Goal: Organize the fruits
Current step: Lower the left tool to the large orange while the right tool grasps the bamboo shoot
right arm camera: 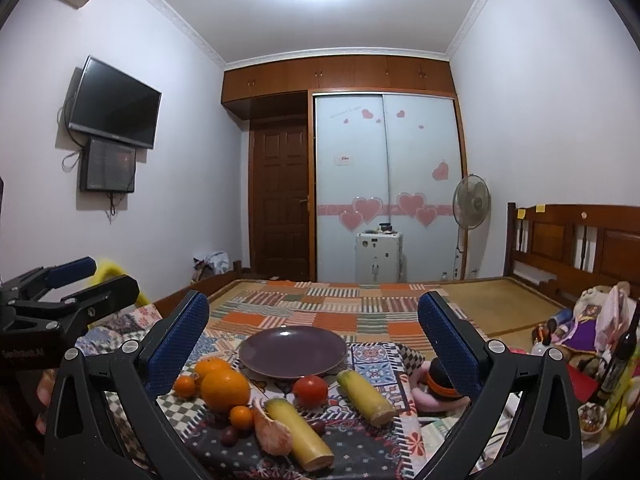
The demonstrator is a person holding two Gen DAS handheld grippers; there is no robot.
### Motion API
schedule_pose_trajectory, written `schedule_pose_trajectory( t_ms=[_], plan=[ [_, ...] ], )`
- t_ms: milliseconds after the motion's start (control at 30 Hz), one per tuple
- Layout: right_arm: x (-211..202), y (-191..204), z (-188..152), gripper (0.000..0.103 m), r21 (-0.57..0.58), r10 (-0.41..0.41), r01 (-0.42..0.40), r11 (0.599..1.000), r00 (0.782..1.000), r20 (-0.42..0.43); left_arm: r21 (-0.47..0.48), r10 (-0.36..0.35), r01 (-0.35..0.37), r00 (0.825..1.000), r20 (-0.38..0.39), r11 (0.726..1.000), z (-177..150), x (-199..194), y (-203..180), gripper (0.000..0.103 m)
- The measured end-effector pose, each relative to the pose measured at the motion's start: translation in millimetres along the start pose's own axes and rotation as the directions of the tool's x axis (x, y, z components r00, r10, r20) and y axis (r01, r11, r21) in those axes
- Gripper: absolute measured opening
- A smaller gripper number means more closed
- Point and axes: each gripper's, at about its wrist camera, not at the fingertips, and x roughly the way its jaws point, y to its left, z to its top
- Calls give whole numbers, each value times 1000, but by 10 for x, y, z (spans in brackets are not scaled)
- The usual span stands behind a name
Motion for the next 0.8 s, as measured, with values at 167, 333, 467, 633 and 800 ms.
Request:
schedule_pose_trajectory(
  t_ms=[167,333,467,633,800],
  plan=[
    [132,-74,-104,103,3,7,-6,1000,998,-55,9,10,-10,999,-36,1000,-89,98,54,95],
    [356,-238,-296,90,11,-11,13,1000,987,-158,12,5,-3,992,-126,1000,-210,273,159,79],
    [508,-377,-491,85,11,-13,16,1000,968,-251,4,0,0,975,-221,1000,-375,463,275,72],
    [661,-523,-709,75,8,-24,28,1000,935,-354,-36,-18,7,949,-314,999,-586,693,384,68],
    [828,-644,-838,65,24,-13,25,999,907,-421,-63,-40,18,928,-371,998,-746,916,384,68]
  ],
)
